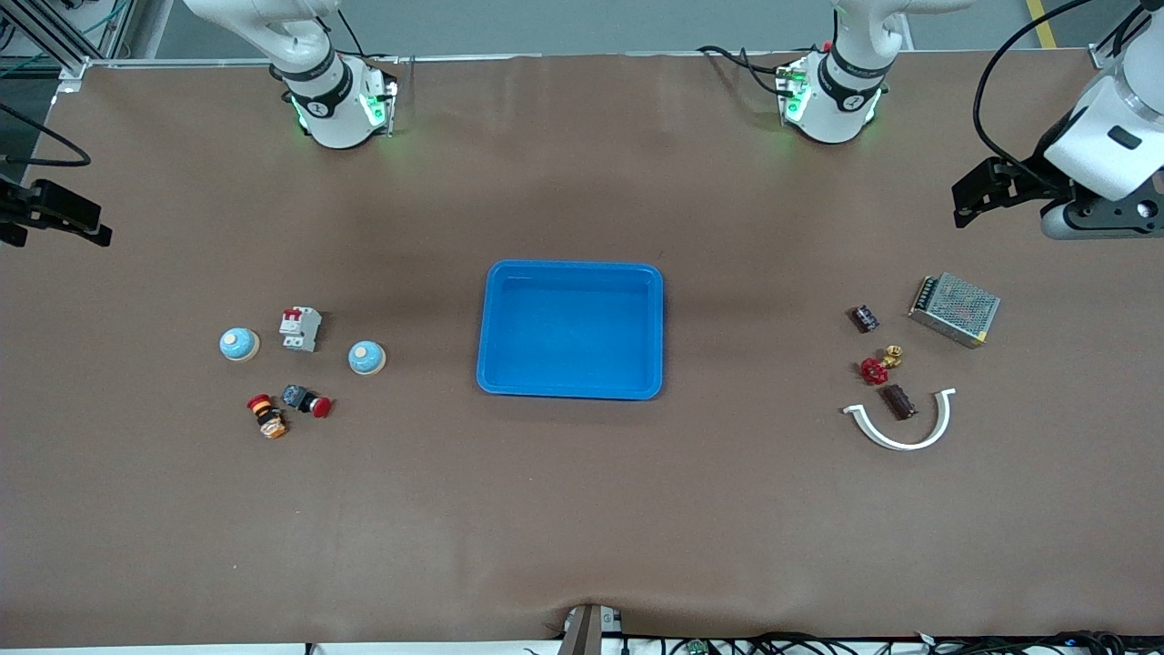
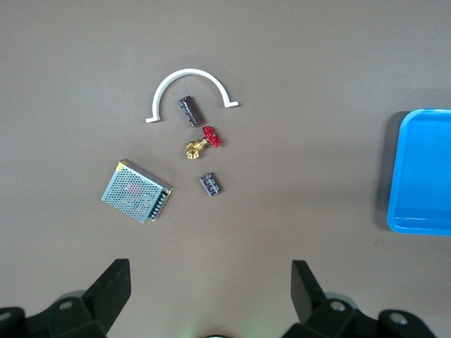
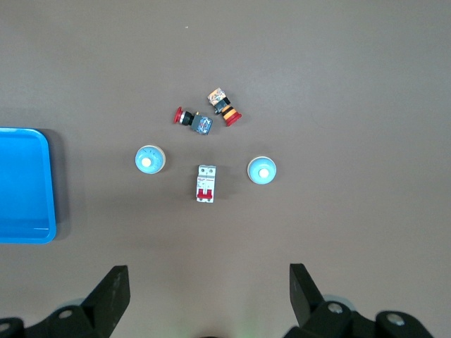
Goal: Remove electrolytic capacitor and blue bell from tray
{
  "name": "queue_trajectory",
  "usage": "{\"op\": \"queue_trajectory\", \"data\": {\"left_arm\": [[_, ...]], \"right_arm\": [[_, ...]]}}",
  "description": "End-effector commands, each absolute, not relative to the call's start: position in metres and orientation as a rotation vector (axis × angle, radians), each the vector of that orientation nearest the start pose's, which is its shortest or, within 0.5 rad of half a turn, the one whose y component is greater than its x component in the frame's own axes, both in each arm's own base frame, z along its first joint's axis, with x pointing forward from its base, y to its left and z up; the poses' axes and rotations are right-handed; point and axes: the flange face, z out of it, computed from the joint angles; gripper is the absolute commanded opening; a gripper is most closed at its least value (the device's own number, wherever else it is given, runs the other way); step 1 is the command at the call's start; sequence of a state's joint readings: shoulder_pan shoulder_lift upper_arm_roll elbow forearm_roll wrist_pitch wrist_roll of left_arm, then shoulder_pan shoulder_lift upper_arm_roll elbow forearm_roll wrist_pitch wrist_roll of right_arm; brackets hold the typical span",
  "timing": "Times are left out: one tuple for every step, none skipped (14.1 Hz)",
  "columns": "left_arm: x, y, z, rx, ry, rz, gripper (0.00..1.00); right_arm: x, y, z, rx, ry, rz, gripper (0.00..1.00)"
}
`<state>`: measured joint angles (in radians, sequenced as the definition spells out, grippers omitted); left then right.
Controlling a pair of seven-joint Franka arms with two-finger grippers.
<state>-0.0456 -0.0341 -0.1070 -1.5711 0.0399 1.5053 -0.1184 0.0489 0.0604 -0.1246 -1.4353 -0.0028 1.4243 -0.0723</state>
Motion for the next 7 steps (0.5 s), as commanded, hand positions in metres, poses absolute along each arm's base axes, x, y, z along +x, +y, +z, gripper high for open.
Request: {"op": "queue_trajectory", "data": {"left_arm": [[0.525, -0.082, 0.650, -3.113, 0.091, 0.017, 1.00], [0.527, -0.082, 0.652, -3.113, 0.091, 0.010, 1.00], [0.527, -0.083, 0.653, -3.113, 0.095, 0.005, 1.00], [0.527, -0.083, 0.653, -3.113, 0.095, 0.005, 1.00], [0.527, -0.082, 0.653, -3.115, 0.093, 0.005, 1.00], [0.527, -0.082, 0.653, -3.115, 0.088, 0.005, 1.00], [0.527, -0.081, 0.654, -3.115, 0.086, 0.003, 1.00]], "right_arm": [[0.548, -0.038, 0.640, -3.153, 0.012, 0.103, 1.00], [0.547, -0.039, 0.640, -3.152, 0.012, 0.105, 1.00], [0.546, -0.038, 0.631, -3.148, 0.011, 0.131, 1.00], [0.543, -0.037, 0.624, -3.146, 0.008, 0.136, 1.00], [0.538, -0.040, 0.622, -3.143, 0.015, 0.110, 1.00], [0.534, -0.042, 0.621, -3.140, 0.017, 0.095, 1.00], [0.532, -0.042, 0.622, -3.139, 0.017, 0.102, 1.00]]}}
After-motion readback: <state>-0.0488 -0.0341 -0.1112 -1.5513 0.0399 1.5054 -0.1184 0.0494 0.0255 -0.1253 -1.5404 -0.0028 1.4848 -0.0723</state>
